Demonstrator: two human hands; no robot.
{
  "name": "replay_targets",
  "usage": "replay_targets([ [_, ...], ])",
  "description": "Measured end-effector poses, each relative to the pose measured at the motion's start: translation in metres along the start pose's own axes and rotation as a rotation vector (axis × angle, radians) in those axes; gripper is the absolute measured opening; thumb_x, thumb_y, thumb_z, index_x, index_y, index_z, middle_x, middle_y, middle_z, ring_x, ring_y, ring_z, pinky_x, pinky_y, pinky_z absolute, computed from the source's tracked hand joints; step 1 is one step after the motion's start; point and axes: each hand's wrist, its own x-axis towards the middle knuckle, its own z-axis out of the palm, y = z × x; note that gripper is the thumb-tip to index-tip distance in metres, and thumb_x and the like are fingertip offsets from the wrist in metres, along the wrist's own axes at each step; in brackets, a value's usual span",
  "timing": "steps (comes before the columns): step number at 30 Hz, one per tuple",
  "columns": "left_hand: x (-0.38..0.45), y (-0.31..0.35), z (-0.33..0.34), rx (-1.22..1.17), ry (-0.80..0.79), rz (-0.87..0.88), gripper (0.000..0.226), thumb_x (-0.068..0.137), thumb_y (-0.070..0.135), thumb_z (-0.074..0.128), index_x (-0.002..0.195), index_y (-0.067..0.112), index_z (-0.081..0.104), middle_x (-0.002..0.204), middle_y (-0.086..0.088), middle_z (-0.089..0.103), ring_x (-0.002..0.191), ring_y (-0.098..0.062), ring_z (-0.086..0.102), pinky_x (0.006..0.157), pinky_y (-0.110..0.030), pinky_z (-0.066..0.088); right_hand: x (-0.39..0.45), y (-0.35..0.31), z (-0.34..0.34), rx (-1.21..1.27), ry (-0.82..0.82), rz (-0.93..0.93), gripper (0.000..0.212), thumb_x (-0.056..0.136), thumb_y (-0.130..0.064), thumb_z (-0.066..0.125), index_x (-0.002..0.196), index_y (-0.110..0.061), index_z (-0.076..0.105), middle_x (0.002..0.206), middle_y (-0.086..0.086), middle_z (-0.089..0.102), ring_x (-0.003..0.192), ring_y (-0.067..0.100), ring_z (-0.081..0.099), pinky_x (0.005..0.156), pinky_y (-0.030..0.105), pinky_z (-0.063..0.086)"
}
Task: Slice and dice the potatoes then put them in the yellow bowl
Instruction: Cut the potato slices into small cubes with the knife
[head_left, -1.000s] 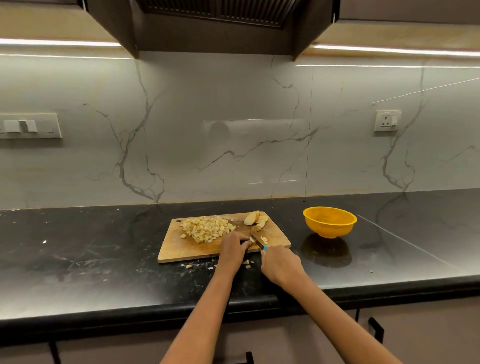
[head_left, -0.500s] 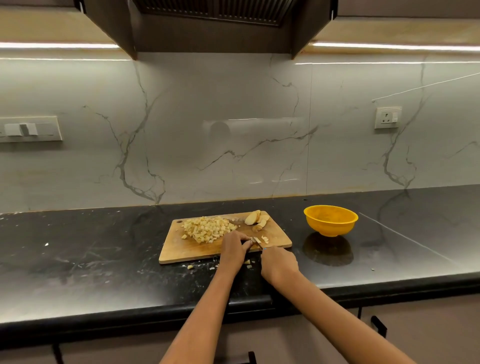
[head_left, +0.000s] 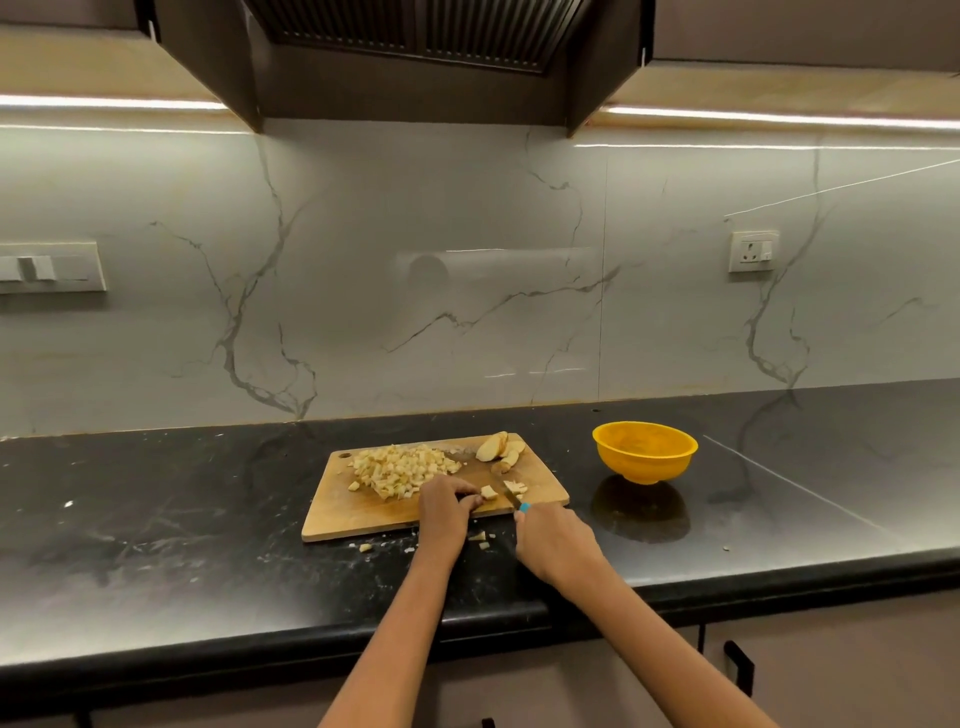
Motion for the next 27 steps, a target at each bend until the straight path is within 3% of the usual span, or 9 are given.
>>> replay_targets([
  [8, -0.003, 0.002, -0.002, -0.011, -0.003, 0.019, 0.017, 0.081, 0.014, 0.070, 0.097, 0.007, 0.073, 0.098, -0.006, 0.072, 0.093, -0.011, 0.064, 0.080, -0.009, 0.033, -0.002, -0.009, 0.003, -0.019, -0.019, -0.032, 0.032, 0.102, -0.026, 0.038, 0.117, -0.006, 0.057, 0.119, 0.012, 0.062, 0.110, 0.026, 0.059, 0.086, 0.033, 0.046],
  [21, 0.002, 0.003, -0.001, 0.005, -0.012, -0.008, 0.018, 0.077, 0.019, 0.075, 0.092, 0.009, 0.075, 0.091, -0.005, 0.073, 0.085, -0.013, 0.065, 0.078, -0.021, 0.047, 0.020, -0.022, 0.008, -0.162, -0.170, -0.041, 0.032, 0.099, -0.017, 0.042, 0.125, -0.005, 0.054, 0.125, 0.013, 0.059, 0.114, 0.028, 0.056, 0.085, 0.032, 0.045],
  [27, 0.011, 0.005, -0.001, 0.091, -0.080, 0.014, 0.016, 0.082, 0.022, 0.070, 0.095, 0.014, 0.075, 0.095, -0.001, 0.073, 0.088, -0.010, 0.063, 0.071, -0.017, 0.043, 0.025, -0.021, 0.003, -0.154, -0.209, -0.031, 0.032, 0.097, -0.016, 0.043, 0.125, -0.004, 0.054, 0.126, 0.013, 0.058, 0.114, 0.028, 0.056, 0.086, 0.032, 0.045],
])
